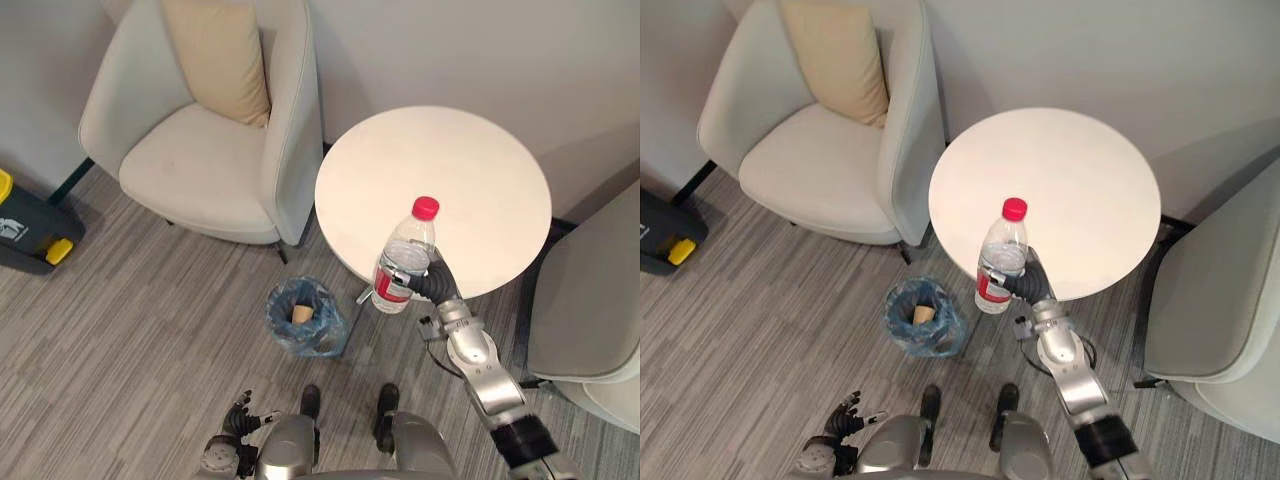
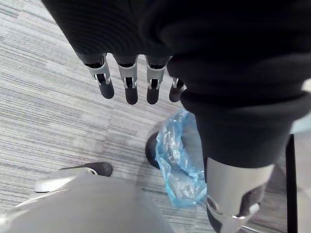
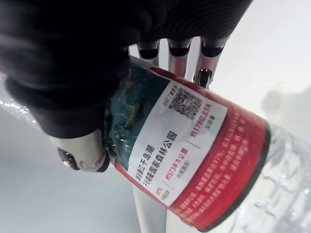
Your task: Gather rubbish on tea table into small bin, then transfer packed bag to large trash can.
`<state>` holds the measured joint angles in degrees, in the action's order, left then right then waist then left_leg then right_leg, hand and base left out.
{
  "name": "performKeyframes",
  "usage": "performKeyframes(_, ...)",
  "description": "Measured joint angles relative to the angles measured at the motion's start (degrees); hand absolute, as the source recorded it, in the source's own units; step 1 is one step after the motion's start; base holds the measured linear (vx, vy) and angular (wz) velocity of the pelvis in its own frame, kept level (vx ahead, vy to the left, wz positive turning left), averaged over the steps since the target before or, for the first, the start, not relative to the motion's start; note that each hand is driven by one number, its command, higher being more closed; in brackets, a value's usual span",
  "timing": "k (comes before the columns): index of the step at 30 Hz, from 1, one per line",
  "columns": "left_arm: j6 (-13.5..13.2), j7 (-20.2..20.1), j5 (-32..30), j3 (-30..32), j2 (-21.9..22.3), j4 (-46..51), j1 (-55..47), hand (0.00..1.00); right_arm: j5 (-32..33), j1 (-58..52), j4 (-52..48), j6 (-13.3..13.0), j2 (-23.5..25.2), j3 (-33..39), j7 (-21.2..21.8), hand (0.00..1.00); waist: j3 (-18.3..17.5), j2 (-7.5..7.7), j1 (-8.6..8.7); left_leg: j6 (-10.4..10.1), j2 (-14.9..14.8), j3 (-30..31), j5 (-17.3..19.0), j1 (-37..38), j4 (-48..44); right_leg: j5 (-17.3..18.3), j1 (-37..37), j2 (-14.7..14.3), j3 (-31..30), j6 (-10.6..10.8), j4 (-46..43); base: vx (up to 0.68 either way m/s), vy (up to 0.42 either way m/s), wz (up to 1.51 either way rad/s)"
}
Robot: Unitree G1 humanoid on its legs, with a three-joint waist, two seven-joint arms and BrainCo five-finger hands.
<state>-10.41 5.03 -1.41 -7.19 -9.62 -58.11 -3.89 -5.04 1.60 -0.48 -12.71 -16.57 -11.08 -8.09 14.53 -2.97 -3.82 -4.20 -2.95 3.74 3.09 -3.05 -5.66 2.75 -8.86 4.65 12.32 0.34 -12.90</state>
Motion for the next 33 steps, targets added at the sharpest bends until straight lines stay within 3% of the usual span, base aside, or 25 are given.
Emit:
performKeyframes(11,0.17,-0.09,-0.5,0.03,0.99,-2.74,-0.52,0.0,-3.64,-8.03,-6.77,-1.88,2.83,0.69,2.11,1.0,-3.27,-1.03,0.05,-0.01,-0.56,-0.25,-0.01,3.81,1.61,0.08,4.07,-0.58,0.05,0.09,1.26,-0.01,-0.005,0.01)
performKeyframes(20,0.19,-1.01,-0.75,-0.17,1.66,-4.39,-1.18,0.0,-5.63,-11.25,-8.18,-1.97,4.88,0.65,2.0,1.0,-4.46,-2.41,0.14,-0.15,-0.14,3.84,-0.08,4.15,0.79,1.33,7.63,-0.14,4.79,0.16,1.8,0.0,-0.021,0.26)
performKeyframes(22,0.21,-1.17,-0.95,-0.41,1.56,-4.41,-1.2,0.0,-6.16,-11.24,-8.17,-1.96,4.78,0.61,1.93,1.0,-4.58,-2.4,0.05,1.89,-1.12,-0.53,1.22,3.94,1.02,2.04,7.66,0.52,6.28,-0.08,1.17,-0.02,-0.014,0.41)
performKeyframes(24,0.24,-1.17,-1.19,-1.85,0.98,-4.8,-1.28,0.0,-6.3,-10.81,-8.19,-1.96,4.44,0.7,1.54,1.0,-5.46,-2.01,1.49,6.65,-3.8,-13.09,1.88,3.58,1.51,2.31,7.78,2.17,8.56,0.06,1.68,0.02,-0.007,0.63)
performKeyframes(25,0.25,-1.17,-1.3,-2.0,1.03,-4.9,-1.25,0.0,-6.3,-10.72,-8.19,-1.97,4.21,0.99,1.39,1.0,-5.47,-2.01,1.58,7.48,-4.49,-15.72,1.63,3.3,0.93,2.55,7.84,2.54,9.16,0.15,1.61,0.06,0.044,0.58)
performKeyframes(26,0.29,-1.15,-1.54,-2.4,1.43,-4.93,-1.3,0.0,-6.3,-10.73,-8.18,-1.89,3.65,1.73,0.71,1.0,-5.86,-2.78,1.61,7.92,-5.49,-18.63,-1.16,2.46,-1.08,3.17,7.93,3.06,9.98,0.75,0.67,0.07,0.063,0.43)
performKeyframes(30,0.56,-1.1,-1.64,-2.37,1.44,-4.94,-1.87,0.0,-6.71,-10.63,-8.13,-1.66,4.0,2.0,0.49,1.0,-6.26,-2.82,1.48,2.06,-4.7,-18.82,-1.84,4.38,0.43,3.6,9.67,3.66,10.64,1.75,0.03,0.08,0.063,0.21)
performKeyframes(31,0.56,-1.1,-1.64,-2.36,1.34,-4.94,-1.9,0.0,-6.86,-10.58,-8.07,-1.66,4.31,1.74,0.51,1.0,-6.26,-2.65,1.47,1.97,-4.46,-18.89,-1.89,4.58,0.88,3.77,9.47,3.9,10.57,1.98,-0.27,0.07,0.076,0.0)
performKeyframes(33,0.56,-1.1,-1.62,-2.45,0.08,-4.89,-1.73,0.0,-7.33,-10.49,-7.56,-1.4,5.2,1.14,0.51,1.0,-5.74,-0.23,1.49,1.99,-2.9,-19.68,-0.39,4.94,0.56,7.44,6.98,7.04,9.56,3.77,-6.11,0.05,0.076,-0.03)
